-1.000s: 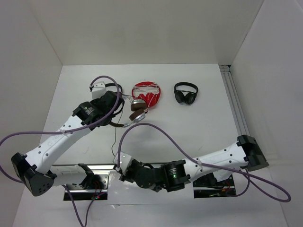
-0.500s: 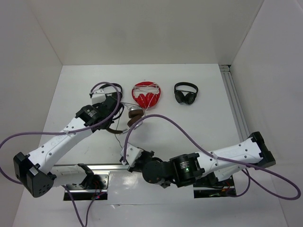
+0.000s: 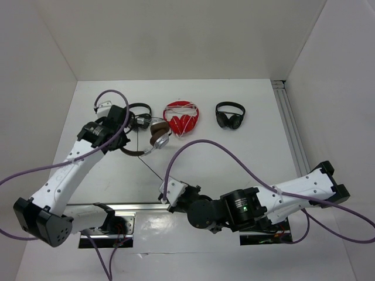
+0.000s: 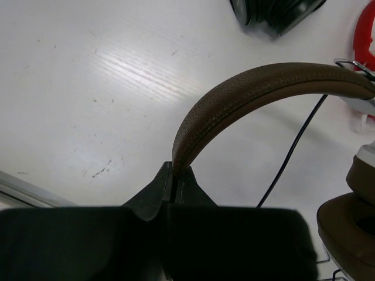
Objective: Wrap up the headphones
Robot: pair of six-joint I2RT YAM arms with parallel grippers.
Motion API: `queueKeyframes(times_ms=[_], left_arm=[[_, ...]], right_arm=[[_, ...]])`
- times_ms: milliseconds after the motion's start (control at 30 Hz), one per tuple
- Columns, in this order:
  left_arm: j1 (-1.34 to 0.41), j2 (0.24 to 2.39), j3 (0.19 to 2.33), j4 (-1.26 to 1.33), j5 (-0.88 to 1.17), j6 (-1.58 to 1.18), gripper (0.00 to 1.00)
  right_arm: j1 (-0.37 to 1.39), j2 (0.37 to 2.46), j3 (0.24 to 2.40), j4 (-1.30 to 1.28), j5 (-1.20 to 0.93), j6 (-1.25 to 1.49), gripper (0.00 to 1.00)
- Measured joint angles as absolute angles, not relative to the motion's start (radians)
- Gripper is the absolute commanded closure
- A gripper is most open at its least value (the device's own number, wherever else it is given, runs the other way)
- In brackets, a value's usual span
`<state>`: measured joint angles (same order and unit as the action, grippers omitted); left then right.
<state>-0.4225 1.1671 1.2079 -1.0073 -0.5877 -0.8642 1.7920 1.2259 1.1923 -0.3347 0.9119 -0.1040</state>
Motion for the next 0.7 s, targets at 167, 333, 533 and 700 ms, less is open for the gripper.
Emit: queueKeyframes(times_ms=[167,333,533,700], left_arm=[[-0.290,1.231,1.280,-0.966,-0.483,-0.801,1.00],[-0.179,1.234,1.284,-0.957,-0.368,-0.738,1.00],[-0.129,1.234,1.284,-0.957,-0.307,-0.701,1.00],[-0.138,1.219,1.264,-0.923,-0.285,-0.678,1.00]], right_arm=[[1.827,1.229,1.184,-0.377,0.901,-0.084,1.00],[1.834,1.229,1.181,-0.386,0.871,-0.071,1.00],[1.837,1.229,1.170,-0.383,0.826,-0.069,1.00],[1.842,1.237,1.174,-0.370,0.816,-0.088,1.00]])
